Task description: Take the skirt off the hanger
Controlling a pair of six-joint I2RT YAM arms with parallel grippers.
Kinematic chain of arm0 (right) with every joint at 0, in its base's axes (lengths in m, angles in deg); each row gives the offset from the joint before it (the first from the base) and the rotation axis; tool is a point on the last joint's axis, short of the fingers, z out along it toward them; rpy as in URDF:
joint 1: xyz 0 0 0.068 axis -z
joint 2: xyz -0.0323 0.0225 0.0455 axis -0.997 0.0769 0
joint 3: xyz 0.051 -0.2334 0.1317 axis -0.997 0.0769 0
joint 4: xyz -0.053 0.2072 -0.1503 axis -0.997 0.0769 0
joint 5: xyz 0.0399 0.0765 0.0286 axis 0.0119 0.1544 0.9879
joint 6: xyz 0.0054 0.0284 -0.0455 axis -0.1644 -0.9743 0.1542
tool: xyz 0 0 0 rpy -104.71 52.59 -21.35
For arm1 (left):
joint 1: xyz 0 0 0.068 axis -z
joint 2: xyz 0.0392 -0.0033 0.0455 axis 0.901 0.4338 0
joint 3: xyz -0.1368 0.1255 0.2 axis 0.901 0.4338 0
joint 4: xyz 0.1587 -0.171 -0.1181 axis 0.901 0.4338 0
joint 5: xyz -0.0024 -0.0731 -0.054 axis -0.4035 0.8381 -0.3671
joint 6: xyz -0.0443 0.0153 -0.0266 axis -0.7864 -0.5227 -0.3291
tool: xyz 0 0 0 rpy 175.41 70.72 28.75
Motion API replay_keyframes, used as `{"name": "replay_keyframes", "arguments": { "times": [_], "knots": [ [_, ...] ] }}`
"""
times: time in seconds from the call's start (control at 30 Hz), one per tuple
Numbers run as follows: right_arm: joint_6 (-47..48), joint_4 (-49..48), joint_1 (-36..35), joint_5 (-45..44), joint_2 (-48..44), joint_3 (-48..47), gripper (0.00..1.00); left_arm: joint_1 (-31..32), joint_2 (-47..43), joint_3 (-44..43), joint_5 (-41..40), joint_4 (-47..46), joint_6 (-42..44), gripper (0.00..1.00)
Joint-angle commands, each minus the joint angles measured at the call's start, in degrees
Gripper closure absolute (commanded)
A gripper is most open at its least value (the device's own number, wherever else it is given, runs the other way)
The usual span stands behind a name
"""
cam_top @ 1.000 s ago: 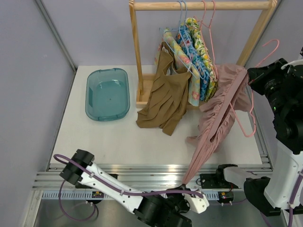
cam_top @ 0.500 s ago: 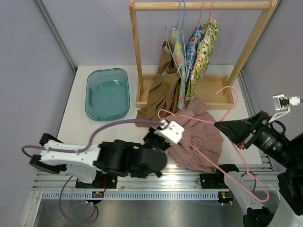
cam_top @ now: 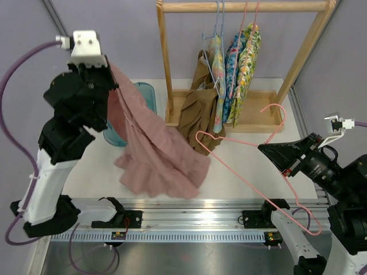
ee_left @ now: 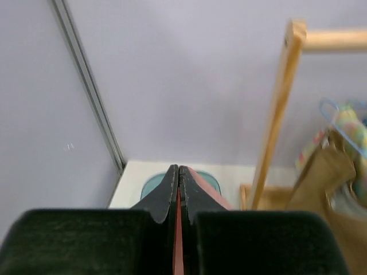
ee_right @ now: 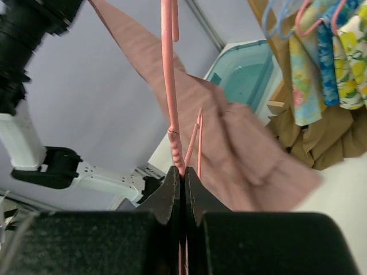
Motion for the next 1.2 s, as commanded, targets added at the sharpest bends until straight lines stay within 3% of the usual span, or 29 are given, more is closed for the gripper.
{"name": "replay_keyframes", "arguments": {
  "times": [0.0, 0.03, 0.07, 0.17, 0.3, 0.5, 0.7, 0.8, 0.83, 0.9, 0.93, 1.17],
  "knots": [
    [3.0, -5.3, 0.0, -4.1, 0.4, 2.2, 1.0, -13.4, 12.3, -14.1, 19.0, 4.1, 0.6, 1.0],
    [3.3, -5.4, -0.1, -4.5, 0.6, 2.4, 1.0, -16.1, 16.4, -26.0, 21.4, 6.0, -0.2, 1.0],
    [3.7, -6.0, -0.1, -5.4, 0.8, 2.9, 1.0, -19.5, 23.1, -32.6, 22.6, 7.0, -0.1, 1.0],
    [5.1, -6.5, -0.2, -6.3, 1.6, 3.8, 1.0, -24.6, 27.1, -37.9, 25.8, 2.3, -1.2, 1.0],
    [6.1, -7.4, -1.6, -7.6, 1.8, 5.2, 1.0, -28.4, 29.1, -34.8, 31.2, -8.7, -1.7, 1.0],
    [7.0, -7.6, -2.5, -8.9, 0.6, 8.7, 1.0, -36.1, 35.0, -30.9, 40.7, -8.9, -10.5, 1.0],
    [8.3, -7.5, -2.5, -13.6, 0.1, 8.3, 1.0, -37.5, 38.6, -16.6, 50.4, -7.9, -20.5, 1.0],
    [8.8, -6.8, -2.5, -14.6, 1.2, 5.8, 1.0, -37.2, 37.5, -5.4, 50.9, -9.1, -25.9, 1.0],
    [8.9, -6.5, -2.5, -15.1, 1.6, 5.0, 1.0, -37.2, 37.3, -1.1, 50.4, -8.7, -27.3, 0.93],
    [9.7, -5.6, -2.5, -18.1, 2.6, 1.8, 1.0, -37.2, 37.9, 0.5, 48.7, -4.1, -31.1, 0.39],
    [10.2, -5.3, -2.5, -19.3, 2.9, 0.8, 1.0, -37.2, 38.1, 0.8, 48.0, -2.4, -31.6, 0.01],
    [12.2, -4.2, -2.5, -35.1, 10.6, -12.4, 1.0, -32.7, 18.6, 16.6, 35.8, -2.4, -29.8, 0.01]
  ]
}}
